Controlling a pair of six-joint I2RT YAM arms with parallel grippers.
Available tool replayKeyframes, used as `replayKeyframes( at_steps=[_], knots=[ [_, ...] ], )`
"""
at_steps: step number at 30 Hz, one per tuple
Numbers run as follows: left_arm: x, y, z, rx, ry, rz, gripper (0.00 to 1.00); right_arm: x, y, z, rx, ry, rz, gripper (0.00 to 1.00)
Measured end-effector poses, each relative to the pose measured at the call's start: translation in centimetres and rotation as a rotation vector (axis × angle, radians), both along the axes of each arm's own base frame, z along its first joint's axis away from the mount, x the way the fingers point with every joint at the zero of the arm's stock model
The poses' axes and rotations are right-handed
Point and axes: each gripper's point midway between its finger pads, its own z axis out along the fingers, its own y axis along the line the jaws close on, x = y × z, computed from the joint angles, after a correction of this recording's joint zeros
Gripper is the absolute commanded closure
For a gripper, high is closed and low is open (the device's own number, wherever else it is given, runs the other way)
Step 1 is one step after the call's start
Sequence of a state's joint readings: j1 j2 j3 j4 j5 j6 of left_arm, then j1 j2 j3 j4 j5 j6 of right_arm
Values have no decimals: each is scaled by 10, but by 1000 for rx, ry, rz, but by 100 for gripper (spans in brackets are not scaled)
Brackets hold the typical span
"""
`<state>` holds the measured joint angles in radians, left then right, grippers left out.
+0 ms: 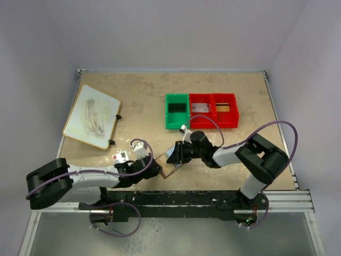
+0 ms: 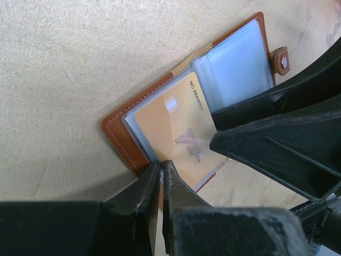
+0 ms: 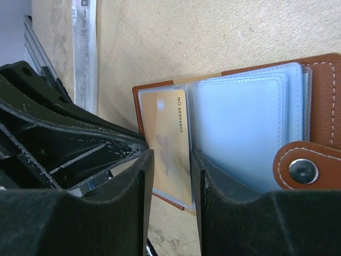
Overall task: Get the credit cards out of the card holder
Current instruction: Remove the credit card from the card holder.
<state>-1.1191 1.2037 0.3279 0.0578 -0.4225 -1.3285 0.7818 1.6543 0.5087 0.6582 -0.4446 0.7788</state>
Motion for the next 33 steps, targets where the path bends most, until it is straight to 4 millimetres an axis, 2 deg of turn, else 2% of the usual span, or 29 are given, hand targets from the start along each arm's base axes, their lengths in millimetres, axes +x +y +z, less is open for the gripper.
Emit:
replayKeyframes(
  at_steps=[4, 10, 13, 19, 28, 33],
  knots=[
    [2, -3, -1, -20, -3, 13, 100, 0, -2, 1, 28, -17, -7, 70],
    [5, -6, -3, -12, -6, 17, 100, 5, -6, -4, 67, -31, -27, 92],
    [6, -7, -3, -3, -8, 17, 100, 5, -10, -5, 76, -41, -38, 100],
    [7, -7, -3, 32, -9, 4, 100, 1, -15, 1, 84, -56, -40, 100],
    [19, -7, -1, 86, -44, 29, 100, -29, -23, 15, 80, -11, -6, 100],
    [20, -7, -2, 96, -56, 25, 100, -35, -25, 22, 91, 7, -20, 100]
  ],
)
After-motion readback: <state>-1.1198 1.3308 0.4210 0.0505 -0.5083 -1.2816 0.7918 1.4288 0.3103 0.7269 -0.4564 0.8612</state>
